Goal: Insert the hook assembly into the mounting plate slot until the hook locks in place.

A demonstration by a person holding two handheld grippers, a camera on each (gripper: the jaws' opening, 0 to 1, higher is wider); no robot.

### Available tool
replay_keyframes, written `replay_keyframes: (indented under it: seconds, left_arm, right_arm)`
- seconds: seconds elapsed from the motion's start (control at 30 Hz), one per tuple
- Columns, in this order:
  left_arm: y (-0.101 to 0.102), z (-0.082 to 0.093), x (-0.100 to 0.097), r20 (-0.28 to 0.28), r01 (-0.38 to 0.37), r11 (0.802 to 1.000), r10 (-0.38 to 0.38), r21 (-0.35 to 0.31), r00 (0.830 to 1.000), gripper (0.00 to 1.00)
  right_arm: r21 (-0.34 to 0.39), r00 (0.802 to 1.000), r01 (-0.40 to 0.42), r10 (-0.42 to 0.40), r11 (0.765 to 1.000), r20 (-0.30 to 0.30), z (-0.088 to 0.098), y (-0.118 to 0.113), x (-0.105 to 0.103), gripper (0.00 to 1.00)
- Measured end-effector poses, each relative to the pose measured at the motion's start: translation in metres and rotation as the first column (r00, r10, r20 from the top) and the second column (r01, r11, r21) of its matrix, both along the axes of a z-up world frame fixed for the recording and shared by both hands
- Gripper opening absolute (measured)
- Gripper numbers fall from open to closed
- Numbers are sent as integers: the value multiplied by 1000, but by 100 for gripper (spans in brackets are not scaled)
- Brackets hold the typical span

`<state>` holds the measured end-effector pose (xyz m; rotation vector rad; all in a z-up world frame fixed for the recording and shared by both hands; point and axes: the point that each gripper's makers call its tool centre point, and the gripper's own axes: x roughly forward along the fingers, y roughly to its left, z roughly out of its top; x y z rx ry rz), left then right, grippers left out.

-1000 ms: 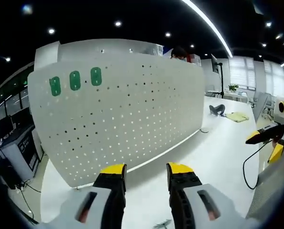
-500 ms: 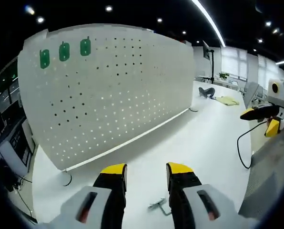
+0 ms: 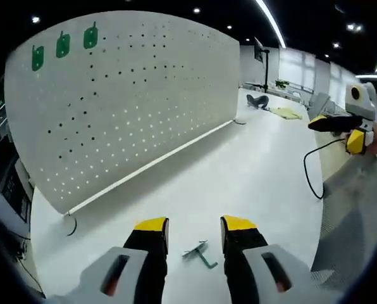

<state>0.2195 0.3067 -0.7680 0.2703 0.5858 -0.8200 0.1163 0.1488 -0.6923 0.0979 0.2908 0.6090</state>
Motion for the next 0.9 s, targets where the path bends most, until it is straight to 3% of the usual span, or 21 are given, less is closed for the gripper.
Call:
replay_keyframes:
  seconds: [0.07, 0.17, 0.27, 0.53, 0.67, 0.77, 0.9]
  left_arm:
    - [1, -5, -3, -16, 10, 1000, -10, 5, 1000, 34]
    - [6, -16, -8, -30, 45, 996, -43, 81, 999, 34]
    - [7, -18, -8, -39, 41, 997, -39, 67, 998, 33]
    - [16, -33, -10, -70, 84, 984, -74, 154, 995, 30]
    - [16, -36, -10, -80, 102, 982, -90, 156, 993, 27]
    - [18, -41, -9, -78, 131, 972, -118, 195, 990, 26]
    - [17, -44, -3, -63, 143, 969, -133, 200, 989, 24]
  right_arm:
    - [1, 1000, 0, 0, 1000, -3, 0, 0, 0, 56]
    - [-4, 1000, -5, 5, 1000, -3, -1, 1, 1, 56]
    - [-6, 1000, -11, 11, 1000, -4, 0, 3, 2, 56]
    - [-14, 1000, -14, 14, 1000, -10, -3, 6, 3, 56]
    - [-16, 1000, -10, 9, 1000, -14, -5, 5, 1, 56]
    - [-13, 1000, 6, -6, 1000, -17, -6, 3, 1, 56]
    - [-14, 1000, 24, -24, 1000, -18, -6, -1, 1, 55]
